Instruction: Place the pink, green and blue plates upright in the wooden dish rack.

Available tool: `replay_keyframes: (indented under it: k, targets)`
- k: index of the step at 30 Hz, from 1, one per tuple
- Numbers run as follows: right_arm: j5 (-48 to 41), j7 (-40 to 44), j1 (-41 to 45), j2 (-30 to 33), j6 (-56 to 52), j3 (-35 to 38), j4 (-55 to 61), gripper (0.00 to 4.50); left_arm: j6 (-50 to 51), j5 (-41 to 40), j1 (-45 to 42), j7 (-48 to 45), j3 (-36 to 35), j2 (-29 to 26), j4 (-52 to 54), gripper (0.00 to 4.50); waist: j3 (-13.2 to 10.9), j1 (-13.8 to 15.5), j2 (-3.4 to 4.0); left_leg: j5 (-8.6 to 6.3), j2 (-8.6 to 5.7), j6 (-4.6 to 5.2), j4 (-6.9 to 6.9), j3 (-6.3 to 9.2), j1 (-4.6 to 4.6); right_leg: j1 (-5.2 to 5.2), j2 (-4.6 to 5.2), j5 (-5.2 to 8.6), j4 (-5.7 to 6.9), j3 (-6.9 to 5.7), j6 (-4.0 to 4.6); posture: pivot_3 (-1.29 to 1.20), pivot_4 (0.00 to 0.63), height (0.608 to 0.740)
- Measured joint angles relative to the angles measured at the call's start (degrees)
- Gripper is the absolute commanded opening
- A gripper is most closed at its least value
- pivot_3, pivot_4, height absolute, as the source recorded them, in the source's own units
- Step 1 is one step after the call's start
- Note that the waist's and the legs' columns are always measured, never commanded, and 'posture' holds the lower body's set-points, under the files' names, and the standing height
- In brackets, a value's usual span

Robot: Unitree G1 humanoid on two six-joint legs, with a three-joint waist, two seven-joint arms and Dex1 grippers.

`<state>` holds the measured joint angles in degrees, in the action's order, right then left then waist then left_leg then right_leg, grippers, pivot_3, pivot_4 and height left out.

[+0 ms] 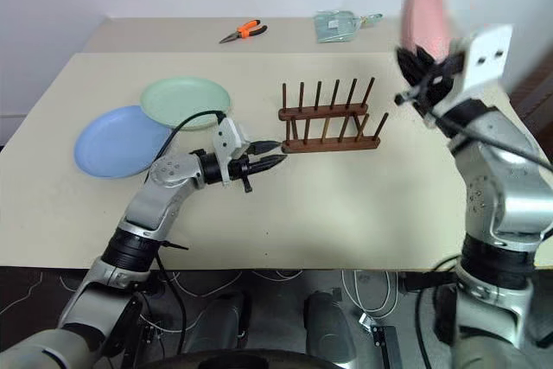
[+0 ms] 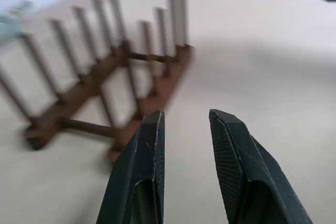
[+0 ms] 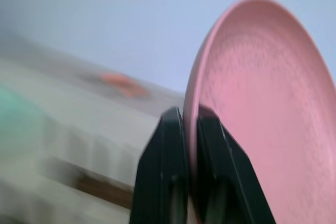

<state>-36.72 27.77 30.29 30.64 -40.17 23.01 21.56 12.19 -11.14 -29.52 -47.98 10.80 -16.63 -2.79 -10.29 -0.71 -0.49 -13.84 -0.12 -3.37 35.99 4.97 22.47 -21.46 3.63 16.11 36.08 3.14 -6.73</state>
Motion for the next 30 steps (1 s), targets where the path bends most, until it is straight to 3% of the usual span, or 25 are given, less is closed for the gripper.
replay_keyframes:
  k: [3, 6, 12, 30]
  targets:
    - [-9.8, 2.4, 0.0, -0.3, -5.6, -0.1, 0.5, 0.08, -0.5, -0.3, -0.1, 0.5, -0.9, -0.1, -0.3, 1.33, 0.0, 0.7, -0.02, -0.01, -0.07, 0.01, 0.01, 0.03, 0.08, 0.02, 0.10, 0.01, -0.08, -0.09, 0.02, 0.00, 0.150, 0.740]
    - [-13.8, 3.2, 0.3, -0.3, -7.2, -0.1, -3.1, 0.08, -0.5, -0.3, -0.1, 0.6, -0.8, 0.0, -0.9, 1.33, 0.0, 0.6, -0.03, -0.01, -0.09, 0.01, 0.05, -0.04, 0.09, 0.00, 0.12, 0.04, -0.09, -0.05, 0.08, 0.00, 0.150, 0.740]
    - [-13.4, 6.7, 1.4, 1.0, -5.2, -0.2, -13.7, 0.08, -0.3, -0.3, 0.0, 0.7, -0.6, 0.4, -0.5, 1.33, 0.0, -0.1, 0.00, -0.01, -0.06, 0.01, 0.02, -0.04, 0.06, -0.05, 0.05, 0.02, -0.02, -0.04, 0.04, 0.00, 0.150, 0.740]
    - [-15.6, 9.5, 8.5, 4.7, -3.1, 3.1, -25.8, 0.08, 0.3, -0.6, 1.2, 0.7, -0.3, 0.5, 1.4, 1.33, -0.1, -0.1, 0.05, -0.01, -0.05, 0.01, -0.02, -0.09, 0.08, -0.12, 0.04, 0.01, -0.04, 0.00, 0.03, 0.00, 0.150, 0.740]
